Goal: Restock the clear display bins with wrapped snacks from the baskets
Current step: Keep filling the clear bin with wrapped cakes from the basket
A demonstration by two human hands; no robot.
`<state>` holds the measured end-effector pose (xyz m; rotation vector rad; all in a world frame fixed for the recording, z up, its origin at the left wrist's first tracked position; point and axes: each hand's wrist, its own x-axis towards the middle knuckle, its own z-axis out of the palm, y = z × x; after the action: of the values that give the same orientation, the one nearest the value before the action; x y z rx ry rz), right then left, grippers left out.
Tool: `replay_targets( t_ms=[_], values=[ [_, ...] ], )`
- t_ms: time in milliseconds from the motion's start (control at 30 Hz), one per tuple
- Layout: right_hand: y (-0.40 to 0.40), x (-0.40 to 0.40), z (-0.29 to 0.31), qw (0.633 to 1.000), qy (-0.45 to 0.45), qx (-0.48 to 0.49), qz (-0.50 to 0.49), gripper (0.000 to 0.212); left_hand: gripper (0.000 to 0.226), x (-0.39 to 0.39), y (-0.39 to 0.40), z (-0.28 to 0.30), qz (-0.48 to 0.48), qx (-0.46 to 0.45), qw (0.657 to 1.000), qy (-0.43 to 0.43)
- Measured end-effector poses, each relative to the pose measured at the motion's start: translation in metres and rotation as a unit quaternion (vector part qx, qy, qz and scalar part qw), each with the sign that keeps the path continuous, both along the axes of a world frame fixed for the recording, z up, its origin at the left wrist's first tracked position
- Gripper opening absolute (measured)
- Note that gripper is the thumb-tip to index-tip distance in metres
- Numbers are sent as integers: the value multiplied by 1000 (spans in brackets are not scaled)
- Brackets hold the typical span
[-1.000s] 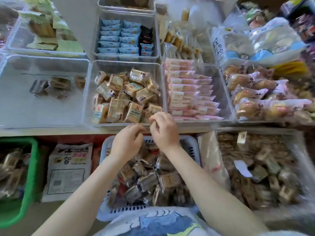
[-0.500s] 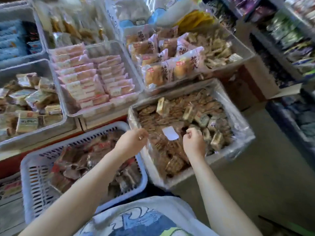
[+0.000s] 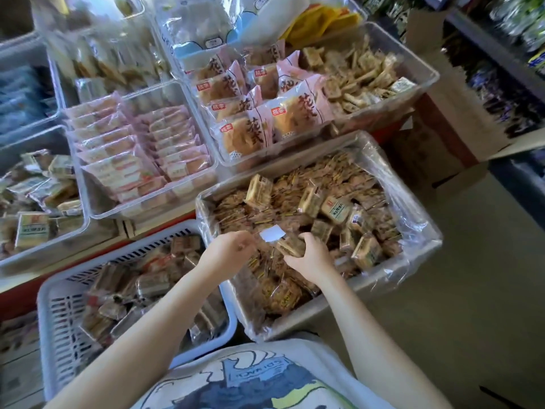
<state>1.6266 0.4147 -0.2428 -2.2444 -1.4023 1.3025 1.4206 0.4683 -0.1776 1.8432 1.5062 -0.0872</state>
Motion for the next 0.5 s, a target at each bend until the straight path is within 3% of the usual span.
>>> replay_targets(
  t_ms=[133,200,367,500],
  values=[
    [5,15,44,991,34,77,-101,40,22,1,3,4,4,5,1000,-28],
    [10,22,71,984,40,122,-123,33,35,3,6,9,10,23,998,-66],
    [34,-13,135,986,68,149,-29,24,72,-7,15,29,4,120,977,-176],
    [55,-100,152,983,123,126,43,22,51,-69,31,42,-8,195,961,-198]
  ],
)
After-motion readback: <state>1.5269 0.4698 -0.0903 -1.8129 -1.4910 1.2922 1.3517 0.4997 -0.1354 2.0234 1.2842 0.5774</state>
